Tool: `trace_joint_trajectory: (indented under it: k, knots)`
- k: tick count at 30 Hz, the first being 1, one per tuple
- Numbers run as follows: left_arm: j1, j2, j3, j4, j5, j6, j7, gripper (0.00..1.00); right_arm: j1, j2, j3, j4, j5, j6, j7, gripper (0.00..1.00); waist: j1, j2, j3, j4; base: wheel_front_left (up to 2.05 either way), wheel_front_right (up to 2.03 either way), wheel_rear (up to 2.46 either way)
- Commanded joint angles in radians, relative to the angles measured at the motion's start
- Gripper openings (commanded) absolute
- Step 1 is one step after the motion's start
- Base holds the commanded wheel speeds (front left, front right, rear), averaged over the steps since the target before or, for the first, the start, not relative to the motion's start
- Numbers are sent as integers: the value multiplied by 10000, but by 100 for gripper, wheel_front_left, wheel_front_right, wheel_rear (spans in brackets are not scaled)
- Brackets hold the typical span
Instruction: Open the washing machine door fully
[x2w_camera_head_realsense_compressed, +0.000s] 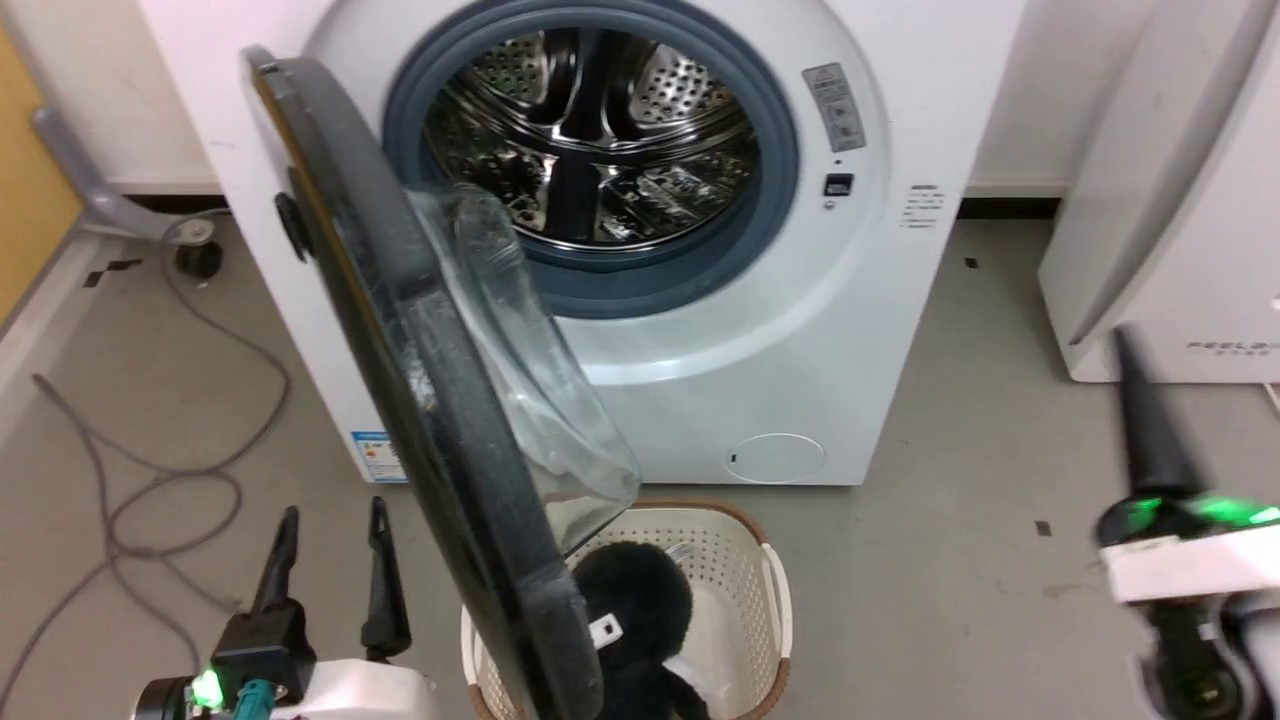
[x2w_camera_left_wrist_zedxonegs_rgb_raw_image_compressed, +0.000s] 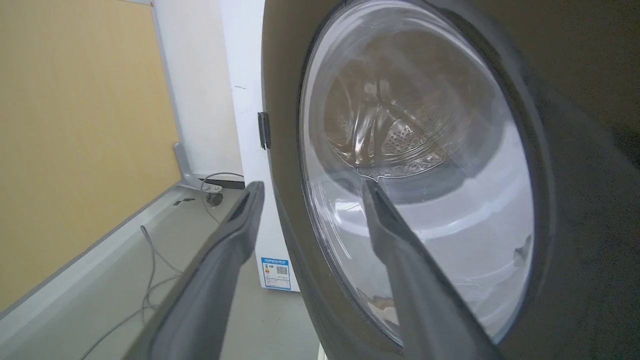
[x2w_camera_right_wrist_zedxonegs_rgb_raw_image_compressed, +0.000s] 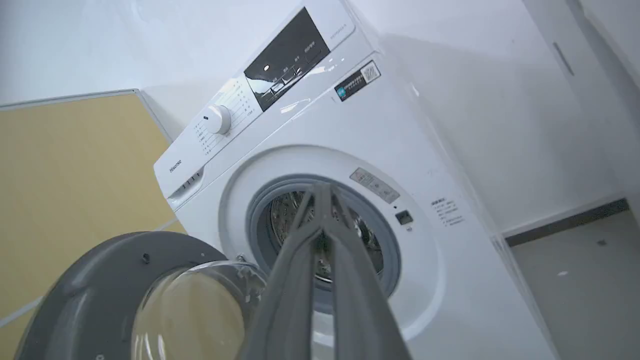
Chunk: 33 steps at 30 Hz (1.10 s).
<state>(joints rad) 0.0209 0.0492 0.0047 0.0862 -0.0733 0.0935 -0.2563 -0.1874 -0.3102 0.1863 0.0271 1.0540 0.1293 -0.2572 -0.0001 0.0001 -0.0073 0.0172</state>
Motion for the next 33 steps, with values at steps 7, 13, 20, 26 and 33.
trace_joint_trajectory:
  k: [7, 13, 20, 26, 33]
  knots:
    - [173, 10, 250, -168, 28, 48, -55, 100, 1042, 687, -1727, -1378, -6446, 14, -43, 0, 1, -1, 58, -362, 0, 0, 0]
    - [163, 10, 240, -170, 31, 49, -55, 100, 1923, 1171, -1781, -1133, -8185, 14, -44, 0, 1, -1, 95, -441, 0, 0, 0]
    - [134, 10, 186, -192, 16, 43, -55, 100, 2693, 1778, -1927, -593, -9224, 14, -44, 4, 1, -1, 113, -378, 0, 0, 0]
    - [170, 10, 186, -168, 3, 70, -55, 100, 2970, 2190, -2109, -136, -9568, 14, -45, 100, 1, -1, 82, -317, 0, 0, 0]
    - [178, 10, 204, -124, 64, 72, -55, 100, 3036, 2387, -2372, 112, -9893, 14, -45, 100, 1, -1, 56, -255, 0, 0, 0]
